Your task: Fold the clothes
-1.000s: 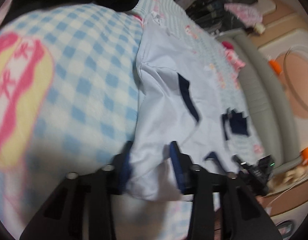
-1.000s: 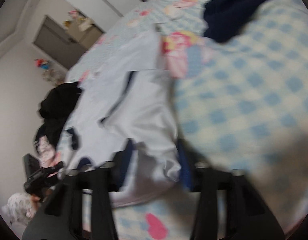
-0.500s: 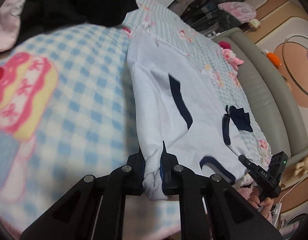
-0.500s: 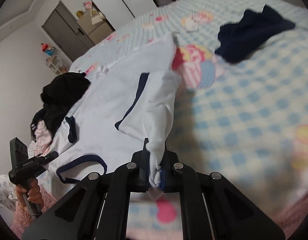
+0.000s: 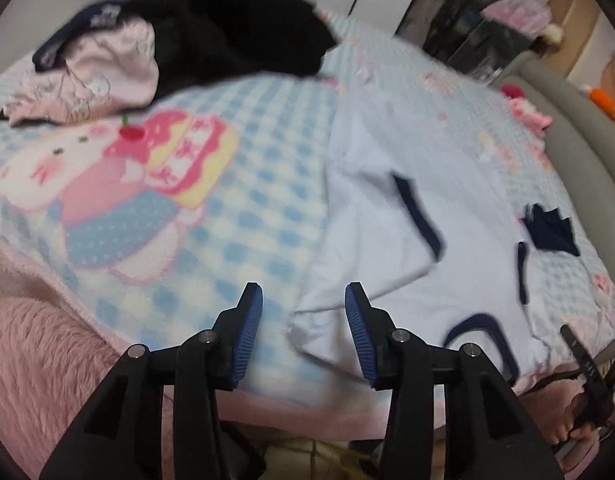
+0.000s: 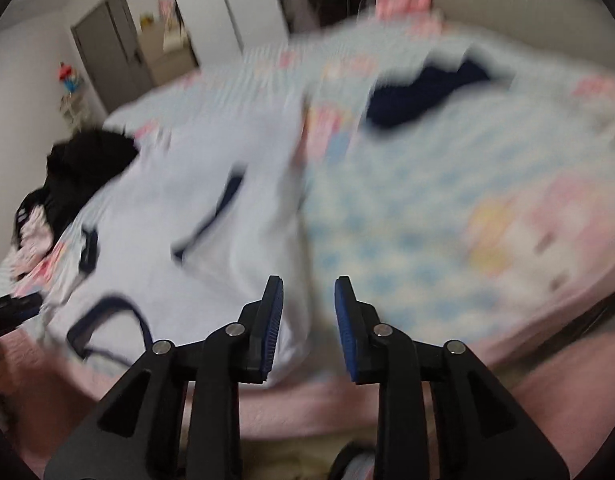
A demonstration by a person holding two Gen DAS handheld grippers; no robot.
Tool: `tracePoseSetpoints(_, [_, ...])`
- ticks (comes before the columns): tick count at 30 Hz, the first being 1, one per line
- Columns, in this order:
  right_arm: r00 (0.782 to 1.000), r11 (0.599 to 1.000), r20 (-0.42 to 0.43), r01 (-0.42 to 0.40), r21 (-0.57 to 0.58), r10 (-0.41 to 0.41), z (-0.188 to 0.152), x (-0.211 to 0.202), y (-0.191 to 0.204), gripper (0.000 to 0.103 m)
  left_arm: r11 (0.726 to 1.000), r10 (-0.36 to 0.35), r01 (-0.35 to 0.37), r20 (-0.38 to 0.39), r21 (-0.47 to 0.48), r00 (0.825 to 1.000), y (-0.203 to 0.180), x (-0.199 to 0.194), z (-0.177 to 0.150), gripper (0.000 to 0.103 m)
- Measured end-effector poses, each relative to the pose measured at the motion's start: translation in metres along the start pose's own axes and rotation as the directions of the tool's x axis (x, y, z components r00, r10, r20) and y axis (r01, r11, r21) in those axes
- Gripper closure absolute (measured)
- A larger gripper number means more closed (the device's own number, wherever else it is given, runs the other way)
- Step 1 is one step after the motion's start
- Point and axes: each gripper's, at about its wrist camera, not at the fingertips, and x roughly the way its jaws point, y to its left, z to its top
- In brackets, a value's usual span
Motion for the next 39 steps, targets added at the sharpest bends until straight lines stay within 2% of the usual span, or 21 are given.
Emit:
tracePoseSetpoints(2, [0.998,0.998,0.057,-0.032,-0.05,0.035,0.002,-0.011,0.012,0.074,0.995,-0.047,0.046,0.004,0.087,0.999,-0.025,0.005,-0.002,0.063])
tracePoseSetpoints(4, [0.996,0.988,0.01,-0.085,-0.127,0.087,-0.006,-0.004,0.039,0.076,0.984,-0.094,0.099,-0.041,0.149,0.995,-0.048,0.016,-0.008,0.066])
tracePoseSetpoints(6, [0.99,0.971,-0.046,-0.138,-0.196,0.131,-0.016,0.004,0.066,0.077,0.974,-0.149,0.165,-0.109,0.154,0.983,-0.061,0.03,-0.018,0.066])
tracePoseSetpoints(7, [0.986,0.965,-0.099,-0.152,-0.213,0.134,-0.026,0.012,0.076,0.078,0.972,-0.151,0.173,-0.141,0.158,0.978,-0.065,0.035,-0.023,0.066])
tracePoseSetpoints(9, [0.968,0.957,-0.218,-0.175,-0.231,0.125,-0.044,0.033,0.089,0.078,0.973,-0.073,0.113,-0.194,0.201,0.978,-0.07,0.047,-0.036,0.066])
tracePoseSetpoints(10, [0.961,0.958,-0.251,-0.172,-0.229,0.113,-0.048,0.041,0.088,0.078,0.972,-0.042,0.089,-0.216,0.217,0.976,-0.071,0.05,-0.04,0.067])
tracePoseSetpoints(12, [0.946,0.96,-0.311,-0.17,-0.223,0.095,-0.056,0.054,0.084,0.078,0.974,-0.021,0.076,-0.25,0.211,0.968,-0.067,0.052,-0.046,0.067])
tracePoseSetpoints(13, [0.942,0.96,-0.315,-0.185,-0.208,0.113,-0.055,0.052,0.081,0.078,0.975,-0.023,0.077,-0.255,0.207,0.967,-0.067,0.049,-0.047,0.067])
tracePoseSetpoints(14, [0.942,0.961,-0.308,-0.2,-0.192,0.134,-0.052,0.047,0.078,0.078,0.975,-0.027,0.081,-0.252,0.206,0.967,-0.067,0.046,-0.047,0.067])
tracePoseSetpoints(18, [0.953,0.961,-0.191,-0.257,-0.103,0.234,-0.025,0.017,0.057,0.078,0.963,-0.098,0.144,-0.205,0.226,0.974,-0.083,0.028,-0.04,0.067])
tracePoseSetpoints(21, [0.975,0.975,-0.113,-0.202,-0.093,0.192,0.021,0.026,0.034,0.078,0.942,-0.158,0.204,-0.184,0.267,0.97,-0.113,0.026,-0.024,0.067])
tracePoseSetpoints(24, [0.989,0.986,-0.034,-0.148,-0.078,0.145,0.066,0.036,0.012,0.078,0.914,-0.171,0.22,-0.166,0.341,0.971,-0.151,0.04,-0.003,0.067])
tracePoseSetpoints(25, [0.991,0.989,-0.022,-0.133,-0.07,0.131,0.08,0.043,0.003,0.078,0.903,-0.165,0.213,-0.156,0.373,0.974,-0.167,0.048,0.006,0.067])
tracePoseSetpoints(26, [0.99,0.99,-0.063,-0.132,-0.053,0.128,0.09,0.064,-0.006,0.078,0.894,-0.157,0.204,-0.147,0.399,0.977,-0.18,0.055,0.014,0.067])
tracePoseSetpoints(29, [0.972,0.986,-0.166,-0.167,0.026,0.169,0.098,0.112,-0.037,0.077,0.891,-0.135,0.188,-0.154,0.413,0.979,-0.213,0.088,0.039,0.067])
tracePoseSetpoints(32, [0.931,0.948,-0.203,-0.272,0.168,0.303,0.089,0.131,-0.061,0.077,0.899,-0.134,0.193,-0.175,0.393,0.976,-0.233,0.119,0.055,0.067])
tracePoseSetpoints(33, [0.916,0.933,-0.205,-0.311,0.183,0.345,0.09,0.133,-0.062,0.077,0.9,-0.132,0.195,-0.181,0.39,0.975,-0.239,0.128,0.056,0.067])
tracePoseSetpoints(34, [0.903,0.922,-0.201,-0.348,0.171,0.379,0.091,0.132,-0.059,0.077,0.899,-0.129,0.192,-0.183,0.393,0.975,-0.243,0.135,0.058,0.067])
tracePoseSetpoints(37, [0.892,0.92,-0.226,-0.373,0.125,0.392,0.092,0.145,-0.053,0.077,0.899,-0.127,0.195,-0.194,0.393,0.973,-0.253,0.155,0.066,0.067])
tracePoseSetpoints(39, [0.865,0.905,-0.266,-0.403,0.14,0.426,0.09,0.161,-0.05,0.077,0.899,-0.121,0.199,-0.216,0.39,0.969,-0.259,0.17,0.07,0.067])
